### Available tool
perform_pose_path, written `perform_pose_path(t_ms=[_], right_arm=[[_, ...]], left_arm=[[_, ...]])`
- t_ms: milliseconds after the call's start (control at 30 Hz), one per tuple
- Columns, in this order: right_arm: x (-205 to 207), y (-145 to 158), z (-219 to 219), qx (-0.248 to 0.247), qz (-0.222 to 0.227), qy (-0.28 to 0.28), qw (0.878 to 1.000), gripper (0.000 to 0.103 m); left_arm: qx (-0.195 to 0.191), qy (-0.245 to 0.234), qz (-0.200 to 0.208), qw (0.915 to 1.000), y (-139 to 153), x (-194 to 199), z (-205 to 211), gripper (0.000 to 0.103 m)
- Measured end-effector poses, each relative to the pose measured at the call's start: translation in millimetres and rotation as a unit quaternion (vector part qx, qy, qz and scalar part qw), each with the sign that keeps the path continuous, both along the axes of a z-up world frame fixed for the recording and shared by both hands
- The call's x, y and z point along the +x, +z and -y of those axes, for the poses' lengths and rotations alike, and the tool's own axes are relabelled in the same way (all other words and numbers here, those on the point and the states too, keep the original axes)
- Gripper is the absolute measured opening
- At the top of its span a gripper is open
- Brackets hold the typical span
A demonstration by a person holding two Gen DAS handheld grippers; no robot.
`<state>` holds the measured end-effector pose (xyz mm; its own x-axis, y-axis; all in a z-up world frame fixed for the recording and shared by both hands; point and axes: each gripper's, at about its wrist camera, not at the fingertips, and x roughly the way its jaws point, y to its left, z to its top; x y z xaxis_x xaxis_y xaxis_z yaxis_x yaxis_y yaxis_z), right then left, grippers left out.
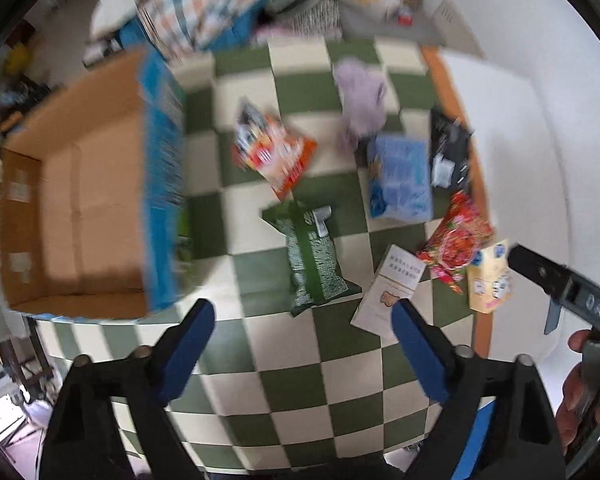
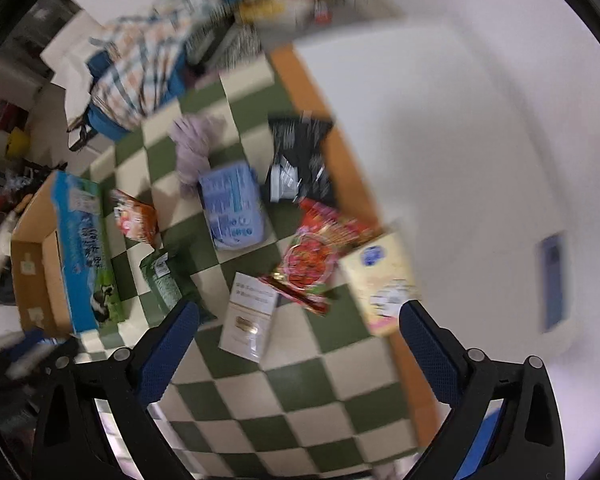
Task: Organize soft objects
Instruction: 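Grasp the green snack bag with the left tool while the right tool grasps the red-gold bag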
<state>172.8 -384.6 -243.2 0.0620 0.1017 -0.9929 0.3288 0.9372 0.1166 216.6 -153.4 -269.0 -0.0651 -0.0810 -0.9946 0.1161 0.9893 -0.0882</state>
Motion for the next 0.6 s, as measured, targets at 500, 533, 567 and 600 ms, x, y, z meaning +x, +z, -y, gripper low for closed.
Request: perform_pose_path(t_ms=[500,533,567,600], right_arm=[[42,-133,5,0.008,-0.123,-0.006,0.992,0.085],[42,-135,3,0.009,-0.127,-0.003,0.992,0.085],[42,-137,0,0.007,-0.129,0.000,0.992,0.085],[41,-140,-3,0.004,-0.129,0.005,0.992,0.085]], left_arm=[[0.021,0.028,-0.117,0.9926,-132,16,6,0.063],[0.018,0.033,-0.119,0.9922,-136,14,5,0.055],[0.017,0.037,-0.121,0.9918,-140,13,4,0.052],[0.014,0.040,-0.123,0.9914,-143,10,4,0.046]])
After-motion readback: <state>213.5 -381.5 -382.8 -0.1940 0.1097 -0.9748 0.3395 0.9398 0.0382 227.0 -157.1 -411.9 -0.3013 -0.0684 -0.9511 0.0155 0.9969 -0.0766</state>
